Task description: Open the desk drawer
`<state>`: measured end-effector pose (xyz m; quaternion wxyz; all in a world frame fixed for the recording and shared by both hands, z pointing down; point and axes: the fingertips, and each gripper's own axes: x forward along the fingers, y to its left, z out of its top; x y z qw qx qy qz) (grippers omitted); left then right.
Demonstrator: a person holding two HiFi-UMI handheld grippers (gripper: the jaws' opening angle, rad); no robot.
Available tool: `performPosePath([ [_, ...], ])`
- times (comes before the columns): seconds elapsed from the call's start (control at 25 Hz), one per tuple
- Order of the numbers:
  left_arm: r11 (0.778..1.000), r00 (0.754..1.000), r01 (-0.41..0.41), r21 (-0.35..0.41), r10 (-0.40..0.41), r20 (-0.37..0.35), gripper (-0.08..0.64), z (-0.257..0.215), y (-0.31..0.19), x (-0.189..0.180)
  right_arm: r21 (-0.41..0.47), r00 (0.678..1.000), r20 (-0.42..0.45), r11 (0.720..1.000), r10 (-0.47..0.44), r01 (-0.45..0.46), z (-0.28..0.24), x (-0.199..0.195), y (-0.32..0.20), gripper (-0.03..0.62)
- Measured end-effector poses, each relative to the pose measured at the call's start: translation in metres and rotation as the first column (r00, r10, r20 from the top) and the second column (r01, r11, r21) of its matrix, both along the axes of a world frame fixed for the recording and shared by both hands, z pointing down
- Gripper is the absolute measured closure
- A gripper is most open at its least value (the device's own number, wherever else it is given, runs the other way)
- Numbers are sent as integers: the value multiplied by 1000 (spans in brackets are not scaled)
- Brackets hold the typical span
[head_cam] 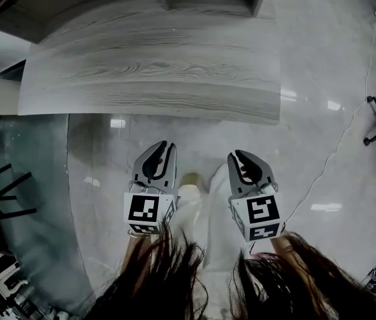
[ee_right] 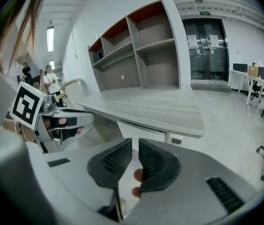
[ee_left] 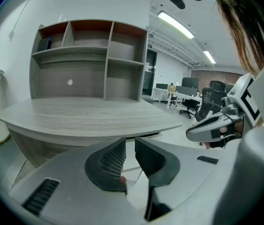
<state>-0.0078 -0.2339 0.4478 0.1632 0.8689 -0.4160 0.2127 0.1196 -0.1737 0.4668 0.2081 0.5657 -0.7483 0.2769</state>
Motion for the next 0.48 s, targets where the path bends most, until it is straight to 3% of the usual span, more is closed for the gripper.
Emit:
performPosePath([
  [0.48, 1000, 1000, 18, -26, -17, 22, 499, 36, -12, 3, -28, 1000, -11, 999, 24, -24, 35, 17, -11, 561],
])
